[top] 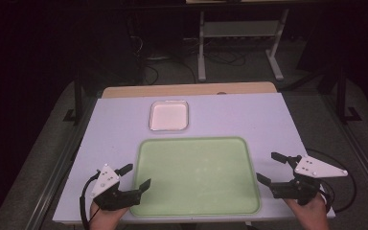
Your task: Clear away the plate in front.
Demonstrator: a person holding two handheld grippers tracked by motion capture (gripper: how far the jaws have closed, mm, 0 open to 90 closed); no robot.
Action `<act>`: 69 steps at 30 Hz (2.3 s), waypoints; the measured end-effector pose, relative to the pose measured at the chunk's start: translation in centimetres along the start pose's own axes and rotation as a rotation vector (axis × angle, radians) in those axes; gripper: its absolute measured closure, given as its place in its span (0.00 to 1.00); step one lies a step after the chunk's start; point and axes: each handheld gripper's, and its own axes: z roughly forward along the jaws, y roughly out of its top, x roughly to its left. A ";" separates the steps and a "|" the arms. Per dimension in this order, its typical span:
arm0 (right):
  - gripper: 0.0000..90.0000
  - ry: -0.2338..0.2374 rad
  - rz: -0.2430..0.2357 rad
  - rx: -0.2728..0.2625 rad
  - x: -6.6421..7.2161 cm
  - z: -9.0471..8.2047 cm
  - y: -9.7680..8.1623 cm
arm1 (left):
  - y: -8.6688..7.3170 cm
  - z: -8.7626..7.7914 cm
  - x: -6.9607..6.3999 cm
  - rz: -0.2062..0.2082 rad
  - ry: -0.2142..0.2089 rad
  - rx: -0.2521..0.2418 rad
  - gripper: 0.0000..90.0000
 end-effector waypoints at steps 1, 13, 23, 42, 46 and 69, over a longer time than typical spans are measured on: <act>0.15 0.000 0.000 0.000 0.0 0.0 0.0 | 0.0 0.0 0.0 -0.001 -0.001 0.001 0.21; 0.15 0.000 0.004 0.001 -0.1 -0.1 -0.1 | 0.1 0.2 0.1 -0.007 -0.007 -0.001 0.22; 0.15 -0.014 0.010 -0.003 -0.1 -0.4 -0.2 | 0.7 0.8 0.3 0.004 -0.018 -0.004 0.21; 0.15 -0.020 0.017 -0.003 -0.1 -0.3 -0.1 | 2.7 1.8 1.3 0.010 -0.050 -0.004 0.21; 0.15 -0.023 0.017 -0.005 -0.1 -0.3 -0.1 | 3.1 2.1 1.7 0.006 -0.052 -0.006 0.21; 0.15 -0.023 0.021 -0.009 -0.2 -0.4 -0.1 | 5.6 4.7 3.1 -0.005 -0.076 -0.026 0.22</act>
